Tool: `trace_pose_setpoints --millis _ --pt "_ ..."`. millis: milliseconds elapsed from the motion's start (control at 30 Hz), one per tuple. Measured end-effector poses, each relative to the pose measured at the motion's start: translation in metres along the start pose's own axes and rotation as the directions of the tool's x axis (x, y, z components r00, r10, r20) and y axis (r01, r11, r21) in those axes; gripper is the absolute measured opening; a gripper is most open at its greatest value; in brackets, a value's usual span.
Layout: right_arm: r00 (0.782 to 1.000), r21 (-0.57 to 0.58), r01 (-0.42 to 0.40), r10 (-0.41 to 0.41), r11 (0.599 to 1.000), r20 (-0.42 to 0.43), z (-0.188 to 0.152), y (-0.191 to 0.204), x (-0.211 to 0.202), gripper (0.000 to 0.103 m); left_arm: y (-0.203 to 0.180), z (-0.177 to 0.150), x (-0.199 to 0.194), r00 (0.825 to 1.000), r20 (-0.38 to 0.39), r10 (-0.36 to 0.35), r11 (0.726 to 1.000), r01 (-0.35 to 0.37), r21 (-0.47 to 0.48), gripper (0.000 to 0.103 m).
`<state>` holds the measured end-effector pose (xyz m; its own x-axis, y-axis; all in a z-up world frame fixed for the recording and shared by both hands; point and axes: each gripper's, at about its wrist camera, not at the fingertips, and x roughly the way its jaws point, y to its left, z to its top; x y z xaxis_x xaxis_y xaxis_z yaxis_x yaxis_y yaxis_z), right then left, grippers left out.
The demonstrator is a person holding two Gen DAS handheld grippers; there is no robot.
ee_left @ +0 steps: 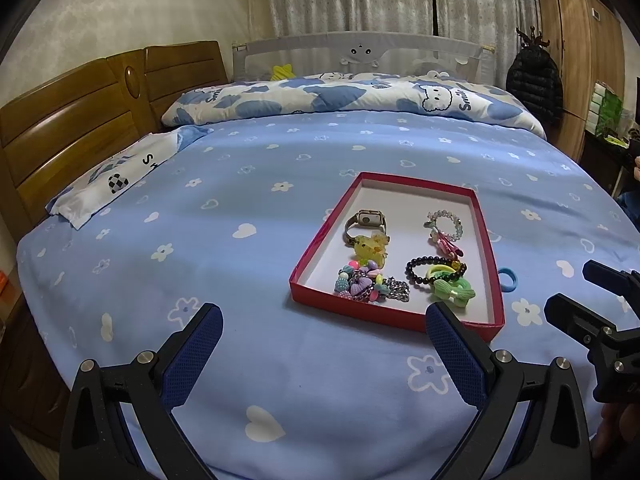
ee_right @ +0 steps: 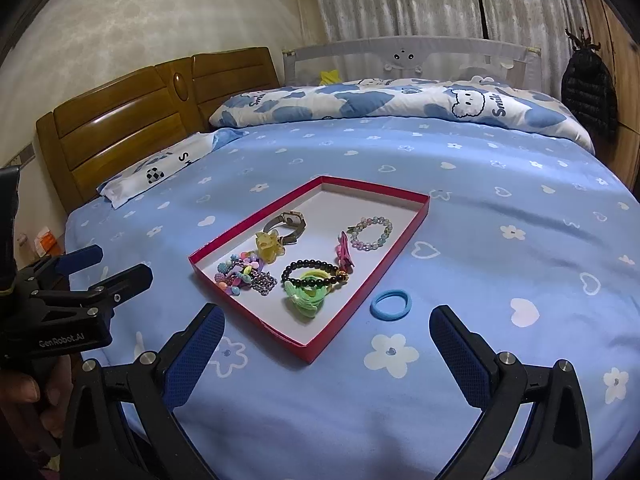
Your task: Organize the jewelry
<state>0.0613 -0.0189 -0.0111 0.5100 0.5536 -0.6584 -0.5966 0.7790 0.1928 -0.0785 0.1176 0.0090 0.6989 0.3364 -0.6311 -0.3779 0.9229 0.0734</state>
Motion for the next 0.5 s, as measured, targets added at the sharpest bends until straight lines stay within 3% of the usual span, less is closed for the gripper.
trace_pose_setpoints --millis 500 --pt "1.000 -0.004 -0.005 0.005 1.000 -0.001 -0.0006 0.0020 0.0017 0.103 0.0013 -0.0003 0.0004 1.000 -0.001 0.002 1.000 -0.002 -0.002 0.102"
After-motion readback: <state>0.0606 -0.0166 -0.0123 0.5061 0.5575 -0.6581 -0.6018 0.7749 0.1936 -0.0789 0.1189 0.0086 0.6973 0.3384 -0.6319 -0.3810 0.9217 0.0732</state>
